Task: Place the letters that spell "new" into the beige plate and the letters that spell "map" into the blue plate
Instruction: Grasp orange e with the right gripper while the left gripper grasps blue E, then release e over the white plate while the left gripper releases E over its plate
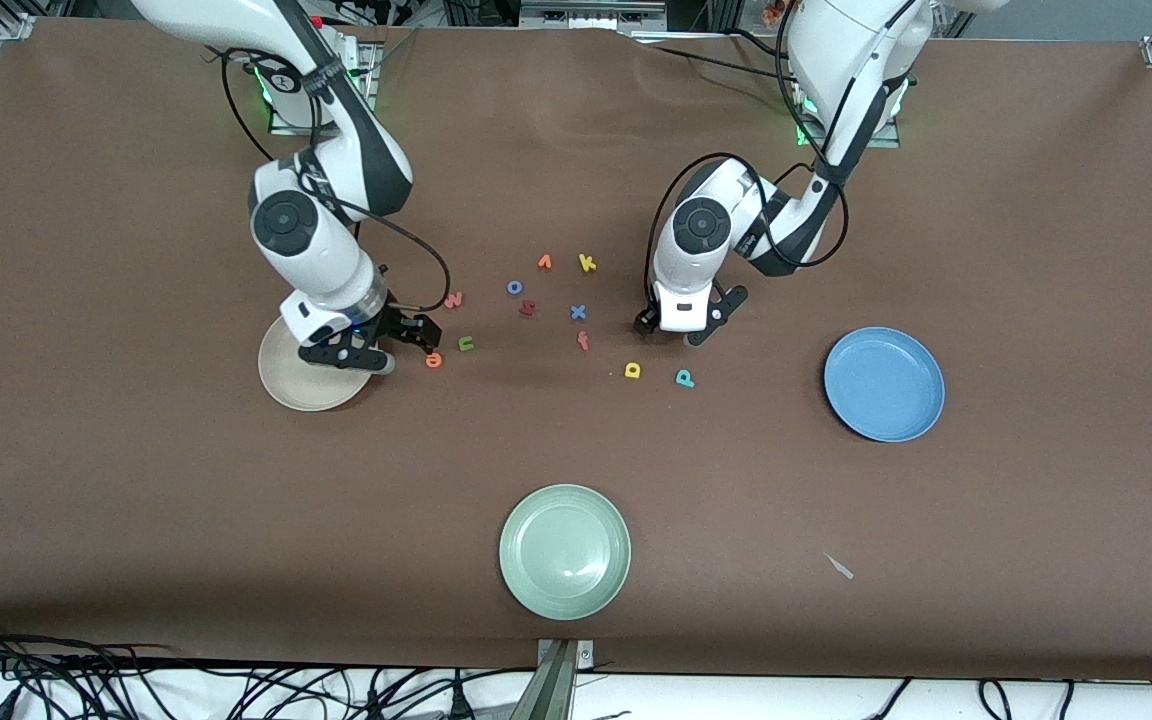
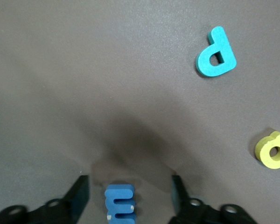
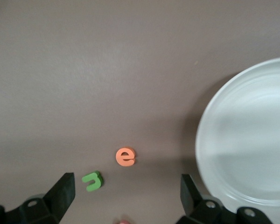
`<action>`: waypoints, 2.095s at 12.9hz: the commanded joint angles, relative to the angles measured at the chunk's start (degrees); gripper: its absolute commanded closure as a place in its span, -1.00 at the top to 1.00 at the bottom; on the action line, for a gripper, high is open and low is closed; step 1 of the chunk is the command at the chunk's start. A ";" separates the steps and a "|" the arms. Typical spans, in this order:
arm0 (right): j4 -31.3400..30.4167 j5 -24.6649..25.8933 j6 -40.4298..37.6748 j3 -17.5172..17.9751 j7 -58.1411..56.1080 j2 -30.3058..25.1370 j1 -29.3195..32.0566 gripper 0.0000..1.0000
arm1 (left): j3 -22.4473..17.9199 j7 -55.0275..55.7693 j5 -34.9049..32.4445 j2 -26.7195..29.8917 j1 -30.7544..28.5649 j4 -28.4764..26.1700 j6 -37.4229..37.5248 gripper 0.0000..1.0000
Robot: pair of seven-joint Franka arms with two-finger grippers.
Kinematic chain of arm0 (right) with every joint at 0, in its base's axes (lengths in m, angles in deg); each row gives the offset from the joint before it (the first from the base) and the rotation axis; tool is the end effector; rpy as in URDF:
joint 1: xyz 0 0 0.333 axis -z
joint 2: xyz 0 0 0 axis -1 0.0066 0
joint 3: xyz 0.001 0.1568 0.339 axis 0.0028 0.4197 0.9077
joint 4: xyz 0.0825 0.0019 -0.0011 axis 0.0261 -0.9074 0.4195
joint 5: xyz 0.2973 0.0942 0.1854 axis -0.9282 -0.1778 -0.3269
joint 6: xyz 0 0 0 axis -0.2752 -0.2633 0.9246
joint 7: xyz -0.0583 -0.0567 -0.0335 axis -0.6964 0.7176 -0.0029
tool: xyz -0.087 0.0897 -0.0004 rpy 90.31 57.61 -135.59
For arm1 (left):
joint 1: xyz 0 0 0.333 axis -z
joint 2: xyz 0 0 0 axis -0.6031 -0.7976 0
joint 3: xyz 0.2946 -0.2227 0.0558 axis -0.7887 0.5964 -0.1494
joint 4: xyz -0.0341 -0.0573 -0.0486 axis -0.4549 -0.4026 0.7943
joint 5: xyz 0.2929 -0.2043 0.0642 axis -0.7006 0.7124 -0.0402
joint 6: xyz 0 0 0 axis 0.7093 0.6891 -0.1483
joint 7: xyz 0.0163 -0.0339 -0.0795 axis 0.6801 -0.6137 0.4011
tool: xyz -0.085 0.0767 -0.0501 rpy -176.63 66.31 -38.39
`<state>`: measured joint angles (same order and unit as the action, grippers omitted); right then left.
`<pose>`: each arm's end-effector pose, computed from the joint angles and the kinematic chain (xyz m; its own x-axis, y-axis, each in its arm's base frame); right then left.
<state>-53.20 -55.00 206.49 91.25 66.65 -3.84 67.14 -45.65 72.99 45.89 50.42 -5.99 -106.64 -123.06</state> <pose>0.5351 0.2538 0.3080 0.9864 -0.1556 0.0537 -0.1499 -0.9840 -0.0964 0.4701 -0.3740 0.2272 0.6732 0.7337 -0.0921 0.7330 -0.6785 -0.0478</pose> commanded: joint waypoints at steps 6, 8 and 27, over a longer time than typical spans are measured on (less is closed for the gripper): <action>-0.05 4.61 11.00 0.60 1.97 7.76 -0.64 0.93 | -0.68 3.23 0.60 0.13 2.20 0.11 0.34 0.00; 0.04 4.61 11.19 0.60 1.97 7.95 -0.64 0.88 | -0.68 3.23 0.60 0.13 2.55 0.11 0.43 -0.02; 1.61 6.80 4.19 -1.14 0.04 4.10 -0.82 -0.66 | -1.47 -41.72 -1.94 4.86 -12.64 16.19 35.30 -1.00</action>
<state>-52.06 -49.02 215.74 91.47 67.69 4.13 66.11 -47.54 39.70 44.99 52.41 -16.31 -89.90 -91.14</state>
